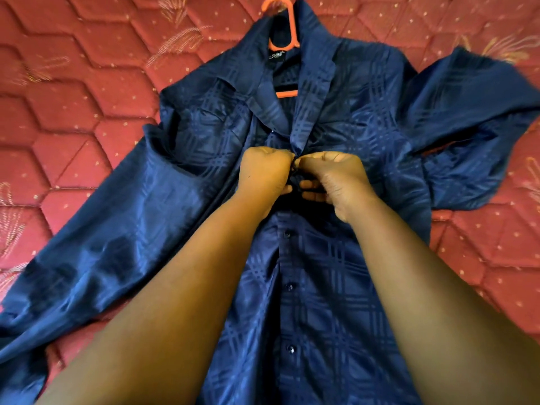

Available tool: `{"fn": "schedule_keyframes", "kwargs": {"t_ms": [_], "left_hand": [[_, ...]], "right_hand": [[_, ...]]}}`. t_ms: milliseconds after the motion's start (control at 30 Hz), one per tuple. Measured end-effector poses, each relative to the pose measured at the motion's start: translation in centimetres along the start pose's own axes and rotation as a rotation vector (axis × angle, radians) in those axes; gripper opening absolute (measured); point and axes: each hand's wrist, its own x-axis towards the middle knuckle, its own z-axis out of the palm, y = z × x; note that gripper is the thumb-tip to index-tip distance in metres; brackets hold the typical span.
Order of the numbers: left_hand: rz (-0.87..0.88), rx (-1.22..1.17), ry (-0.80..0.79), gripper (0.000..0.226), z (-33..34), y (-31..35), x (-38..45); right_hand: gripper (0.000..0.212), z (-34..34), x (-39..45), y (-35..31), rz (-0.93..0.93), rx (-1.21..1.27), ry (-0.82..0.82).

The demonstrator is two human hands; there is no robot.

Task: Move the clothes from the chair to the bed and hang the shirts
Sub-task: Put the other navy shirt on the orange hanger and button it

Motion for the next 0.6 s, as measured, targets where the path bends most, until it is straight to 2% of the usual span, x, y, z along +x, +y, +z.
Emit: {"fn": "schedule_keyframes", "kwargs": {"t_ms": [100, 200, 367, 500, 600], "left_hand": [[0.068, 0.070, 0.038, 0.036, 0.3, 0.1, -0.5], [0.052, 0.136, 0.104, 0.044, 0.6, 0.2, -0.3], [-0.070, 0.118, 0.209, 0.046, 1.3, 0.4, 0.6], [-0.178, 0.055, 0.191, 0.038, 1.7, 0.5, 1.1], [-0.190, 0.071, 0.188, 0.033, 1.5, 0.4, 1.4]], "right_hand": [[0.018, 0.7, -0.1, 0.4, -0.094, -0.086, 0.067], [0.021, 1.4, 0.0, 1.5, -0.243, -0.196, 0.153], [0.018, 2.2, -0.3, 2.3, -0.374, -0.308, 0.215], [0.018, 2.6, -0.4, 2.1, -0.411, -0.369, 0.243], [0.019, 2.3, -0.2, 2.0, -0.429, -0.440, 0.194]]}}
